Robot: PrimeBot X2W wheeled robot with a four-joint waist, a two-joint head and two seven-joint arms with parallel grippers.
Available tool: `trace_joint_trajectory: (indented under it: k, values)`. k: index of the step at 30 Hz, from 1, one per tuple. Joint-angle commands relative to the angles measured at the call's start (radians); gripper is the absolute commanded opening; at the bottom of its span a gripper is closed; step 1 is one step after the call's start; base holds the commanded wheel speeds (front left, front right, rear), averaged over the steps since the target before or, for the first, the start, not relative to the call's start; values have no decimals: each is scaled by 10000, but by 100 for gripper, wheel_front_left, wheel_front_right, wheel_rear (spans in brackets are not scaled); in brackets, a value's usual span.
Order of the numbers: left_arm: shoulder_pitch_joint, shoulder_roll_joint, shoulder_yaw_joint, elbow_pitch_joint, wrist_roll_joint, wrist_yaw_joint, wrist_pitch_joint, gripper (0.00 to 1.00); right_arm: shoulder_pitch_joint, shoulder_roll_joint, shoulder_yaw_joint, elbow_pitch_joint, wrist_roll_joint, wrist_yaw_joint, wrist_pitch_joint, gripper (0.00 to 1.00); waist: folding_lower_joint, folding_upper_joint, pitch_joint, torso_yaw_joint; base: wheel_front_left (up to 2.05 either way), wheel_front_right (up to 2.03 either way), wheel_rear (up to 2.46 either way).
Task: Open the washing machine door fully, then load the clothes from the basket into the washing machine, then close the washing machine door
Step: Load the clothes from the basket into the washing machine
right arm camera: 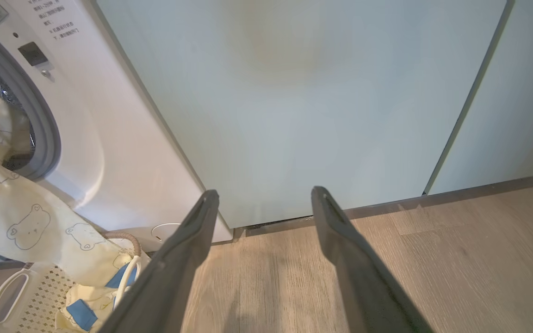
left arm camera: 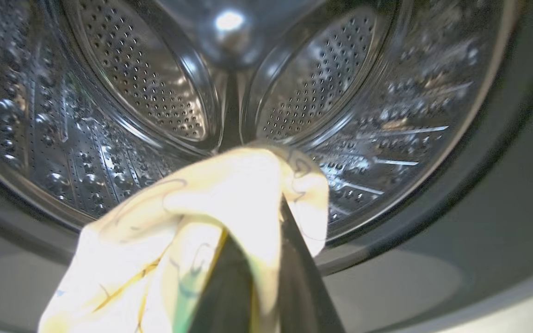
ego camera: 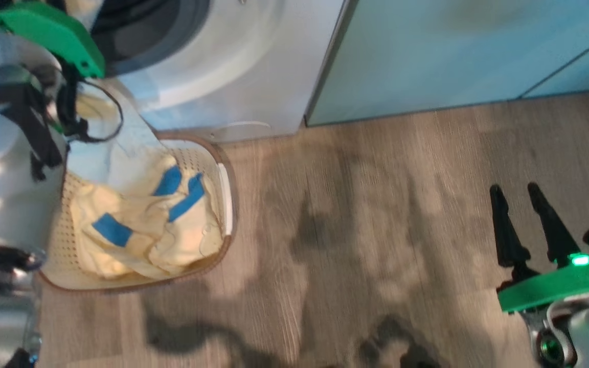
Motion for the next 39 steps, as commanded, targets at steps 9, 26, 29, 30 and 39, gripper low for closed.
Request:
trace_joint_trajectory:
  k: [9,26,29,30,39]
  values:
    - [-2334,942,-455,1000,516,-273,737,0,-814,70,297,-313,140,-29,-95,100,-2,0,1392,-333,0,0,0]
    - [-5786,1324,-862,2507,650,-460,776,0,-1686,241,594,-350,207,-29,-95,100,-2,0,2846,-545,0,0,0]
    - [-6053,1319,-904,2717,693,-345,268,0,-1800,264,690,-330,215,-29,-95,100,-2,0,2946,-600,0,0,0]
    - [-6236,1362,-945,2817,740,-294,-112,0,-1866,272,738,-331,223,-29,-95,100,-2,0,3021,-653,0,0,0]
    - [-6691,1476,-917,2966,737,-96,-1113,0,-1931,308,746,-359,236,-29,-95,100,-2,0,3183,-783,0,0,0]
